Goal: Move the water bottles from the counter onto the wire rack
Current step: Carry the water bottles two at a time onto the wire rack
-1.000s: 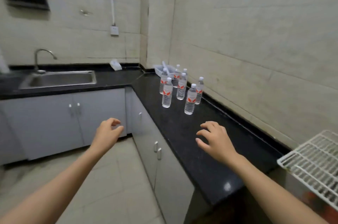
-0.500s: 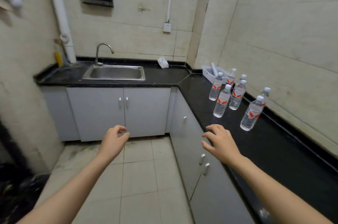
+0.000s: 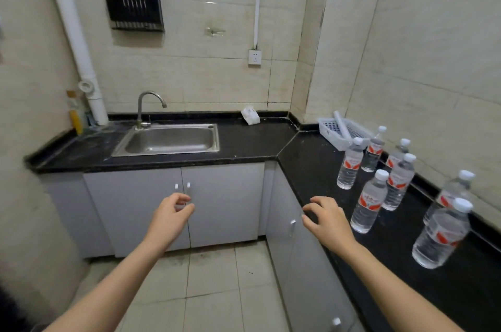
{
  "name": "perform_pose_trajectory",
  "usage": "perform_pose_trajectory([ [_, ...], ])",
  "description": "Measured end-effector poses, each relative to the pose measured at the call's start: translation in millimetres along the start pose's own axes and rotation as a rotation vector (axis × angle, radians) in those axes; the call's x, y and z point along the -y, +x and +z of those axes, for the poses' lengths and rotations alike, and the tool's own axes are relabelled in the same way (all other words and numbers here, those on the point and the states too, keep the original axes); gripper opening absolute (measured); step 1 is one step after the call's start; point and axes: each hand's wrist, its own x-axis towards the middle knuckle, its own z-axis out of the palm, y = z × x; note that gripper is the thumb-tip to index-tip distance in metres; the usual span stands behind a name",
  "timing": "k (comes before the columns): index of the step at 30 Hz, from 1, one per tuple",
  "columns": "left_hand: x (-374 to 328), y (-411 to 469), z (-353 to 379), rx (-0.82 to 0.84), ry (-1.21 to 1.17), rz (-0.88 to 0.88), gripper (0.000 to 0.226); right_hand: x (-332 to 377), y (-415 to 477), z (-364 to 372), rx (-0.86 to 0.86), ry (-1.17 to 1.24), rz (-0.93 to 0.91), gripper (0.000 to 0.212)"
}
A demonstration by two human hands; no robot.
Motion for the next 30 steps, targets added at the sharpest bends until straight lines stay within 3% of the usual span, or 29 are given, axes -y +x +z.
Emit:
perform_pose_trajectory([
  [7, 22, 76, 48, 0.041, -0.027, -0.091, 0.021, -19, 67, 39, 0.108, -0.008, 0.038, 0.033],
  [14, 39, 187, 102, 0.143, -0.111, -0.075, 0.018, -47, 133, 64, 0.113, -0.085, 0.196, 0.033],
  [23, 7, 351, 186, 0.411, -0.192, 0.059, 0.010, -82, 208, 59, -0.039, -0.155, 0.542, 0.032],
  [30, 13, 371, 266, 0.688, -0.193, 0.055, 0.016, -89, 194, 85, 0.040, -0.155, 0.788, 0.035],
])
